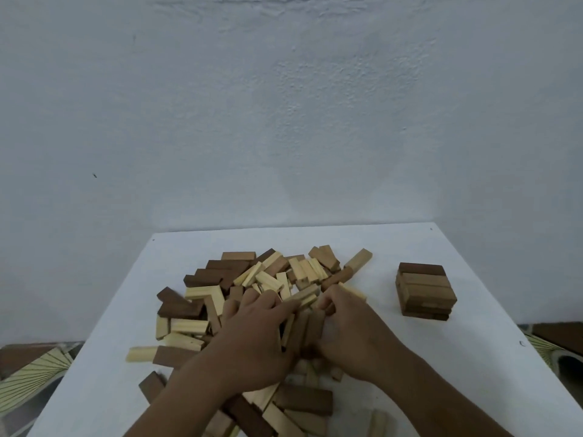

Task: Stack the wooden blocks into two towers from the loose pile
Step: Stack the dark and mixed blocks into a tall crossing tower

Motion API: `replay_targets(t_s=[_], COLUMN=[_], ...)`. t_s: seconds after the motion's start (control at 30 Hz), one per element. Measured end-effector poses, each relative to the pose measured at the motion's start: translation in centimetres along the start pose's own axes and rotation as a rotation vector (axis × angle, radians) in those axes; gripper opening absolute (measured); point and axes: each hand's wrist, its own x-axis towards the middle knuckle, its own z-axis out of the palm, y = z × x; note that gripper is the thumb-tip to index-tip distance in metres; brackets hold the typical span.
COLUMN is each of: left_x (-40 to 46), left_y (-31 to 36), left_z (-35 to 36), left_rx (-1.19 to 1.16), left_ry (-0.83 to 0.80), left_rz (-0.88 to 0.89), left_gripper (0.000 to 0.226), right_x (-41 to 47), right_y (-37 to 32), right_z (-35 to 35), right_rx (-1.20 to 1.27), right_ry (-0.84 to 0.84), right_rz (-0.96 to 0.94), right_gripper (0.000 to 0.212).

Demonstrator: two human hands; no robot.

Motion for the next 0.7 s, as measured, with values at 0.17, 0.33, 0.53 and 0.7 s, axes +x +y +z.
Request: replay_targets(t_s=[0.17,0.33,0.53,0.7], left_x=[1.0,1.7,2.2,1.8], left_y=[-0.3,0.2,0.3,0.0], left_z=[0.0,-0.6,-0.4,-0.6], left_rx=[0.133,0.175,0.069,-0.112], left_ry=[-0.092,-0.139,-0.111,-0.053], left_rz=[0.034,0.103,0.081,0.109], left_gripper=[0.073,0.073,0.068,0.061], right_x=[-0.1,0.7,2.6,4.4], right_y=[-0.1,0.6,1.5,2.0], right_z=[-1.6,-2.9,-2.9,-2.8], right_rx=[0.227,0.278,-0.227,-0.404], right_ry=[0.159,0.244,0.226,0.198], right_rz=[-0.008,0.007,-0.138,-0.115], right_gripper=[0.011,0.012,0.025,0.028])
